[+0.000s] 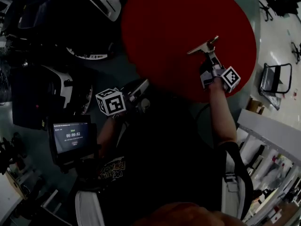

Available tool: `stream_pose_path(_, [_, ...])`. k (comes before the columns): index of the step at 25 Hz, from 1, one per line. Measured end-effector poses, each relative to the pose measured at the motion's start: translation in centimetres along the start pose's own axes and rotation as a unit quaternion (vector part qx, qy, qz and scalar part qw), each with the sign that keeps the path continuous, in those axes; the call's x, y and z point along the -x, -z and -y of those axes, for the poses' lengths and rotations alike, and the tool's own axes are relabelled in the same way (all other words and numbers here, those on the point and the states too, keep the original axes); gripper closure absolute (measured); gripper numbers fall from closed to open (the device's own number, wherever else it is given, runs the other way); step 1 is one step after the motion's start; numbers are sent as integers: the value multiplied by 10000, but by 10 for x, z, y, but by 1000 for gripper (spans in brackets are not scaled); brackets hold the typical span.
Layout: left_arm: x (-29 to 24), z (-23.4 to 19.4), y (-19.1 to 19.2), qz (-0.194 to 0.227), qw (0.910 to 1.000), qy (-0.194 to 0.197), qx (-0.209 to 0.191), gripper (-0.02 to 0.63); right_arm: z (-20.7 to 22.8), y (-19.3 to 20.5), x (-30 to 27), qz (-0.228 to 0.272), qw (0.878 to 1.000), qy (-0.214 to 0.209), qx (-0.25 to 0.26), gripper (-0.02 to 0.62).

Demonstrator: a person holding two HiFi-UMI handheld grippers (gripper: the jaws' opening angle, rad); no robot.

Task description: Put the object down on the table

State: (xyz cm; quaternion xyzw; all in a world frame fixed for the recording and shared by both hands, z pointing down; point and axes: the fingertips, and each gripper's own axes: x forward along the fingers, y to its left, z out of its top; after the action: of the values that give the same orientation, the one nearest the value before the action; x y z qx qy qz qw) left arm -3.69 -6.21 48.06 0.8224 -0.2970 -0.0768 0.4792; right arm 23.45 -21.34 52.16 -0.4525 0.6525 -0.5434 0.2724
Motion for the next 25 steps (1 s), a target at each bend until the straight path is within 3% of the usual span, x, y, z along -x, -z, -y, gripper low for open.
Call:
stream_pose_path(3, [0, -9, -17, 476, 9980, -399, 84, 595, 56, -19, -53, -261, 9989, 374, -79, 508])
stream_pose_path(8, [-3, -7, -26, 1190, 9865, -1122, 128, 595, 139, -49, -113, -582, 9927, 968, -427, 508])
stream_pose_path(15, [16, -26, -35, 1657, 9715, -1647, 408, 595, 149, -39, -185, -789, 9908, 863, -673, 508])
stream_pose_path(20, [27, -23, -54, 2011, 9577, -2005, 471, 595, 137, -14, -237, -1169, 9833, 928, -1045, 508])
stream_pose_path(25, [31, -41, -18, 1842, 9624, -1922, 535, 595, 170, -24, -208, -761, 9848, 959, -1233, 508])
